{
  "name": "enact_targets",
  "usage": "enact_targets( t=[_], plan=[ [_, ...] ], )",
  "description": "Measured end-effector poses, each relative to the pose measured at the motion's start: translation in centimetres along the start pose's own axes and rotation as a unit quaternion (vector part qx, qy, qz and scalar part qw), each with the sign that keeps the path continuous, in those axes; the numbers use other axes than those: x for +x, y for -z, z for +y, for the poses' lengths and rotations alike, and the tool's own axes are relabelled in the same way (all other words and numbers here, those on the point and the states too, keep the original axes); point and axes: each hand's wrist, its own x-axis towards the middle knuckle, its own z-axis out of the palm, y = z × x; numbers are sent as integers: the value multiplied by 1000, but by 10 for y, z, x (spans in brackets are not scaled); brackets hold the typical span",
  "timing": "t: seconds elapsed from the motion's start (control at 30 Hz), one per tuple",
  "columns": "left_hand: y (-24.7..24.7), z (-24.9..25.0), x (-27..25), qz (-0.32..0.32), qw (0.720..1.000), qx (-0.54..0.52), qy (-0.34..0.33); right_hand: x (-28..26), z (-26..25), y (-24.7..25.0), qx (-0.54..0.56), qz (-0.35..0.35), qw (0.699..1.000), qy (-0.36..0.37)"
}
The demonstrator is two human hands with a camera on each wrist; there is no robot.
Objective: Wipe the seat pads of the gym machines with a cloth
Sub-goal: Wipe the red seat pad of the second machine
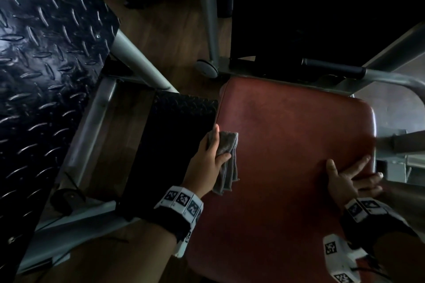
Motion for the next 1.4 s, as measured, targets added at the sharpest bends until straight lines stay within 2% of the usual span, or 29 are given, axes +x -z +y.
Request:
enact_targets(
  t=[0.1, 0.2, 0.23, 0.3, 0.33, 0.4, 0.43, 0.6, 0.87, 1.0, 1.17, 1.3, 1.4],
  plan=[
    [0, 4, 6, 18, 1000, 16, -11, -1, -1, 1, 9, 6, 1000, -8],
    [-2, 1, -16, 24, 999, 38, -18, 3, -1, 2, 11, -16, 999, -26],
    [-4, -1, -25, 21, 999, 42, -21, 7, 1, 2, 17, -36, 999, -28],
    [-7, -5, -38, 14, 999, 33, -18, 11, 3, 2, 31, -119, 992, -26],
    [-7, -7, -40, 13, 999, 27, -15, 10, 3, 3, 33, -122, 992, -28],
    [-7, -7, -36, 12, 1000, 24, -14, 6, 1, 6, 17, -45, 998, -28],
    [-7, -8, -32, 12, 1000, 21, -14, 3, -2, 8, 12, -28, 999, -29],
    [-6, -13, -40, 8, 999, 19, -29, -5, -9, 14, 9, -33, 999, -27],
    [-21, -51, -141, -23, 998, 4, -58, -12, -13, 19, 19, -26, 999, 1],
    [-19, -48, -120, -8, 996, 38, -75, -4, -7, 15, 16, -24, 1000, 2],
    [-21, -45, -108, -16, 998, 12, -66, 3, -2, 17, 19, -47, 999, -3],
    [-28, -58, -140, 10, 995, 26, -98, -2, 5, 32, 15, -65, 997, 48],
    [-34, -64, -168, 12, 995, 11, -94, 2, 32, 44, -8, -99, 989, 106]
  ],
)
